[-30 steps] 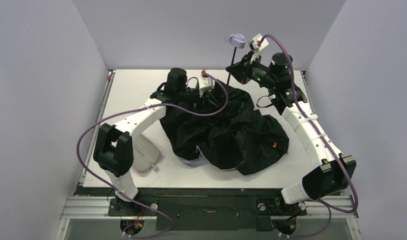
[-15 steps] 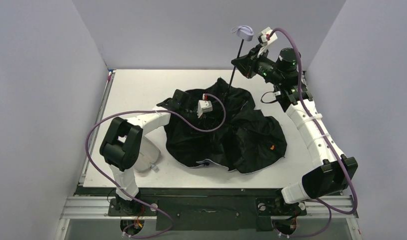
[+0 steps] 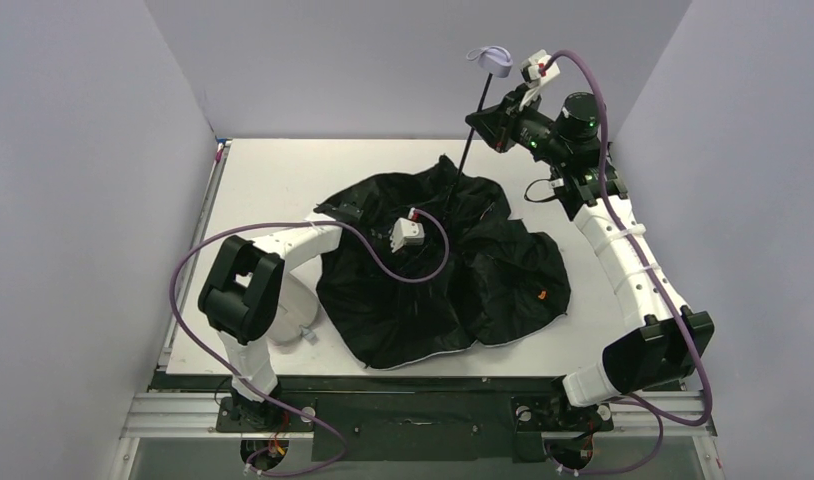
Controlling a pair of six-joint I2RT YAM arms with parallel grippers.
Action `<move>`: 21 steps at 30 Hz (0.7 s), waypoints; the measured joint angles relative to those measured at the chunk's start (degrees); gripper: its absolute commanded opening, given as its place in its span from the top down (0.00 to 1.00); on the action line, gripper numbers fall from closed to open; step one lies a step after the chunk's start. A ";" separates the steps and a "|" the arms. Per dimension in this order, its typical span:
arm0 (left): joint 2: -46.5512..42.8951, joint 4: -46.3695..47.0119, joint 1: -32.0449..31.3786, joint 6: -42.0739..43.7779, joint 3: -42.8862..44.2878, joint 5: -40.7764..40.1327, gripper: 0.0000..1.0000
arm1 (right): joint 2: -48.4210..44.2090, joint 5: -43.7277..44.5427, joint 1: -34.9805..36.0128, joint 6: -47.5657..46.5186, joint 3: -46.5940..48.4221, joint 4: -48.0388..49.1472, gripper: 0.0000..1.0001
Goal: Open the umbrella
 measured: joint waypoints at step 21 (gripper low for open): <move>-6.12 36.81 -8.15 -15.50 0.94 6.01 0.80 | -0.37 2.43 5.90 3.63 -5.73 3.74 1.00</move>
